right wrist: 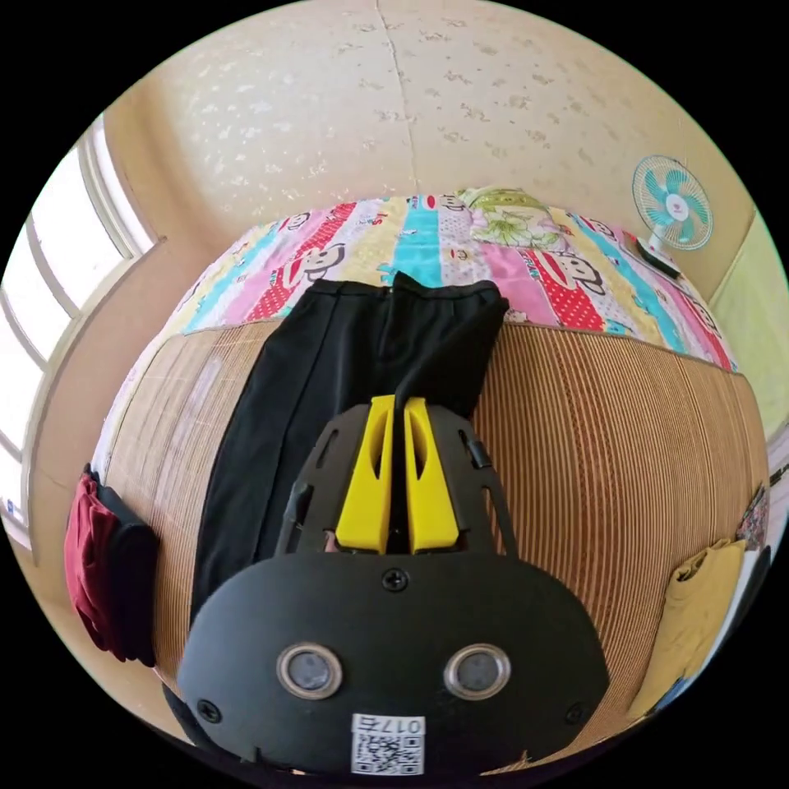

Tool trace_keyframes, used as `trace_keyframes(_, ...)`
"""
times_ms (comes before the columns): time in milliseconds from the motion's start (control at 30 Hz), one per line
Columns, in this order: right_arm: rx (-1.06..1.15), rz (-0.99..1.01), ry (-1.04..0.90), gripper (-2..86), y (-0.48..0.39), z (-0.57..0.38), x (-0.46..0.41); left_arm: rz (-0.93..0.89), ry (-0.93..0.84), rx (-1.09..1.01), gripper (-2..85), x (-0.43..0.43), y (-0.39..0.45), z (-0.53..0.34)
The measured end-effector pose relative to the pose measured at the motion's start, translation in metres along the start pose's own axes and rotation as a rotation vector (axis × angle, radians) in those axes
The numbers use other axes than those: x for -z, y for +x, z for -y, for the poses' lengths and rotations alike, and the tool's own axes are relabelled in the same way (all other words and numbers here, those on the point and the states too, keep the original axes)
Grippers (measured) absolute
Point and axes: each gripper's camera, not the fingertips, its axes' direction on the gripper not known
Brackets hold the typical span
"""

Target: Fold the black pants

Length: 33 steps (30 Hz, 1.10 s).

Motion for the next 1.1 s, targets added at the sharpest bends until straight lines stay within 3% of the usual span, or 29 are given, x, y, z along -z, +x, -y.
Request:
trace_keyframes(100, 0.08, 0.089, 0.049, 3.8, -0.1, 0.0, -0.003, 0.057, 0.064, 0.055, 3.9, 0.036, -0.011, -0.013)
trace_keyframes(233, 0.201, 0.18, -0.083, 6.7, -0.184, -0.029, -0.034, 0.273, 0.133, 0.158, 4.6, 0.075, -0.025, -0.036)
trace_keyframes(367, 0.299, 0.216, -0.118, 7.5, -0.19, -0.097, -0.007, 0.503, 0.212, 0.301, 5.0, 0.118, -0.043, -0.06)
trace_keyframes(500, 0.315, 0.322, -0.165, 9.4, -0.126, -0.221, 0.07, 0.508, 0.277, 0.258, 6.0, 0.144, -0.055, -0.06)
trace_keyframes(633, 0.154, 0.447, -0.257, 12.6, -0.052, -0.349, 0.133, 0.462, 0.091, 0.161, 12.1, 0.126, -0.084, -0.006)
trace_keyframes(767, 0.058, 0.585, -0.317, 12.5, -0.043, -0.431, 0.154, 0.496, -0.107, 0.076, 11.9, 0.071, -0.104, 0.044)
trace_keyframes(900, 0.062, 0.563, -0.348, 6.2, -0.062, -0.481, 0.173, 0.608, -0.142, 0.085, 5.1, 0.037, -0.091, 0.038)
trace_keyframes(1100, 0.225, 0.545, -0.444, 4.2, -0.001, -0.511, 0.228, 0.506, -0.338, 0.049, 5.2, -0.023, -0.053, -0.009)
